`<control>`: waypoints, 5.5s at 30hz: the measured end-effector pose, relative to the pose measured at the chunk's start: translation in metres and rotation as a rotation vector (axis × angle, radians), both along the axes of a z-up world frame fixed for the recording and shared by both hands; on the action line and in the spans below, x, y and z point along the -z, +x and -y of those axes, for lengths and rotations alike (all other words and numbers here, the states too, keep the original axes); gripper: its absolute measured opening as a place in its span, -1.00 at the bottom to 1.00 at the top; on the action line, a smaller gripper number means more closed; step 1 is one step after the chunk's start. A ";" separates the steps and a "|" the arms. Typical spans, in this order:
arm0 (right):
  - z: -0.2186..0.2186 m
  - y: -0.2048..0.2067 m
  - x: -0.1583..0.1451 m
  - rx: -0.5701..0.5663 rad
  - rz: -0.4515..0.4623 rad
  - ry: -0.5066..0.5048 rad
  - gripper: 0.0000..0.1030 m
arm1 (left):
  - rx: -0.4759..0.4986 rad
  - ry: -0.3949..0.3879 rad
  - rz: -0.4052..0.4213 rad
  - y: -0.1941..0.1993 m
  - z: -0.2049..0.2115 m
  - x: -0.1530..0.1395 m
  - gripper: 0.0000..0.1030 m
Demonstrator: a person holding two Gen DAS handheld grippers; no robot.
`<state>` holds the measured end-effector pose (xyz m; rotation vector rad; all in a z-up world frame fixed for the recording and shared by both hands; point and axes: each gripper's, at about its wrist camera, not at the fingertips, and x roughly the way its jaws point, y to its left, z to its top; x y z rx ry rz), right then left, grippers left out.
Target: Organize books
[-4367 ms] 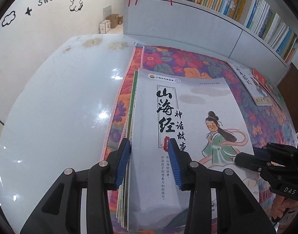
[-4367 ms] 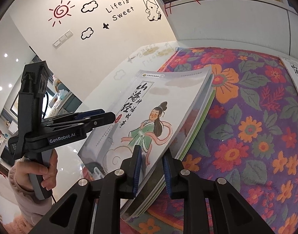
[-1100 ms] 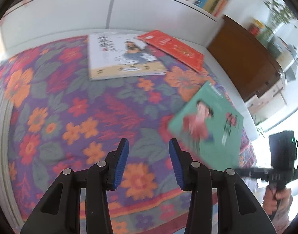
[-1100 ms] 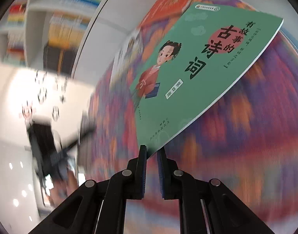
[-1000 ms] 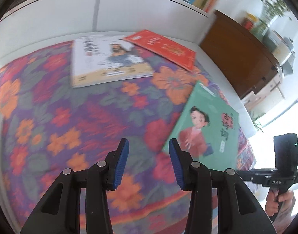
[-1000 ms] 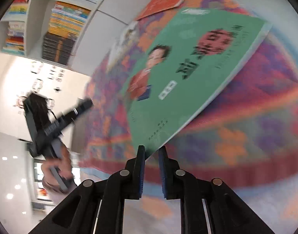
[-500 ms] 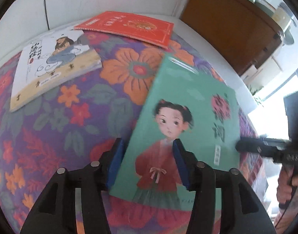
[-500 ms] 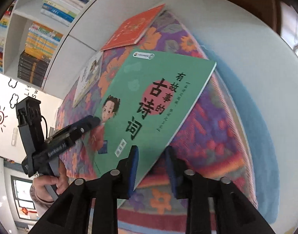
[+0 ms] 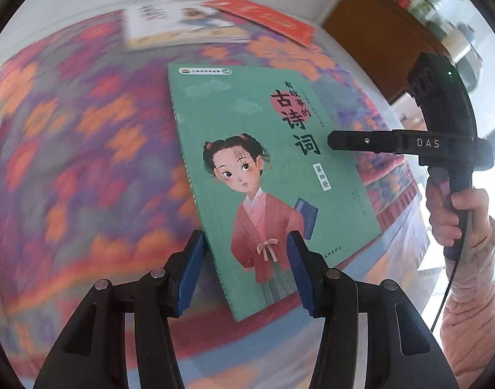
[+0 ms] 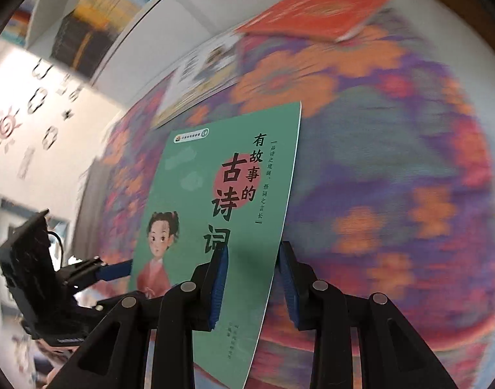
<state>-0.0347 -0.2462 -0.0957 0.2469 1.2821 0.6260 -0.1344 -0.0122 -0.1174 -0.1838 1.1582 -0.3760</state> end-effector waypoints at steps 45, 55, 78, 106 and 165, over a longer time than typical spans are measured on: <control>-0.018 0.000 0.033 -0.202 -0.156 0.268 -0.79 | -0.098 -0.133 0.035 0.034 -0.075 0.014 -0.49; -0.050 -0.025 -0.008 -0.282 -0.001 0.063 -0.67 | -0.071 0.009 0.010 0.027 -0.058 0.002 -0.48; -0.077 -0.063 -0.037 -0.314 0.090 0.035 -0.67 | -0.085 0.019 0.060 -0.007 -0.063 -0.025 -0.47; -0.115 -0.094 -0.096 -0.323 0.230 0.009 -0.67 | -0.117 -0.025 0.222 -0.037 -0.101 -0.088 -0.44; -0.378 -0.048 -0.042 -0.506 0.154 0.035 -0.64 | -0.480 0.030 0.185 -0.043 -0.335 -0.041 -0.40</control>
